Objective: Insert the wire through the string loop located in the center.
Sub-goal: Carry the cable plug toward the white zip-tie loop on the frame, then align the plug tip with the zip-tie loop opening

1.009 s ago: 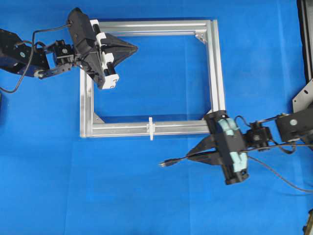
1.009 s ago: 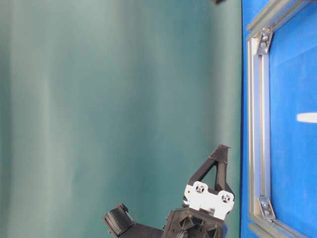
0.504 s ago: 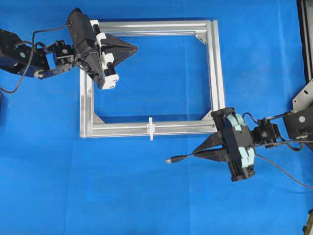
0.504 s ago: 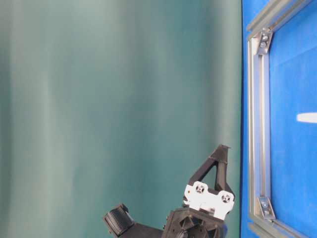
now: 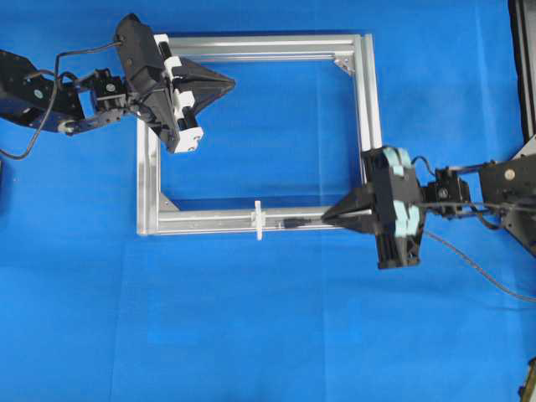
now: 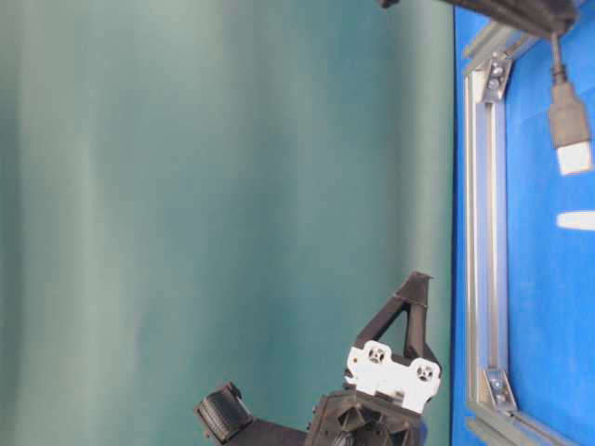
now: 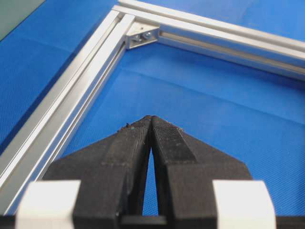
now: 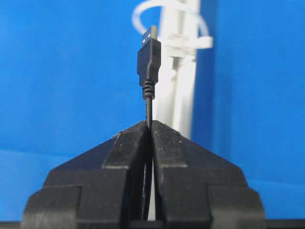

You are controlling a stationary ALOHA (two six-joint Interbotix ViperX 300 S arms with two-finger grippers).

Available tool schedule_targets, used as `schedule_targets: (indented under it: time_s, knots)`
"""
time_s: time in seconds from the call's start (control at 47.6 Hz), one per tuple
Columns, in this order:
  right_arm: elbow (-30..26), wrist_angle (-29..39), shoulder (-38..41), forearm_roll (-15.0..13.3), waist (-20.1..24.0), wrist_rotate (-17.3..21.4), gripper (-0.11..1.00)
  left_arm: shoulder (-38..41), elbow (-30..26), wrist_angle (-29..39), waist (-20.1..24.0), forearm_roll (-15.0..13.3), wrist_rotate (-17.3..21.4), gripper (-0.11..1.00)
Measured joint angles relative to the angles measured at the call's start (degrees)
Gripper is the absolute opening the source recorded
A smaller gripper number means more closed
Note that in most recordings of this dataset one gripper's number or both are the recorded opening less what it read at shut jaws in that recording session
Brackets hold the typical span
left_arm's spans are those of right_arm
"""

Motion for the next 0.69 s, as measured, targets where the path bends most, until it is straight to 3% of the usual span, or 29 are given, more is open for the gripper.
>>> schedule_targets:
  time_s: [0.694]
  knots:
    - [0.18, 0.00, 0.00, 0.09, -1.85, 0.00, -0.02, 0.00, 0.09, 0.00, 0.00, 0.09, 0.09, 0.00]
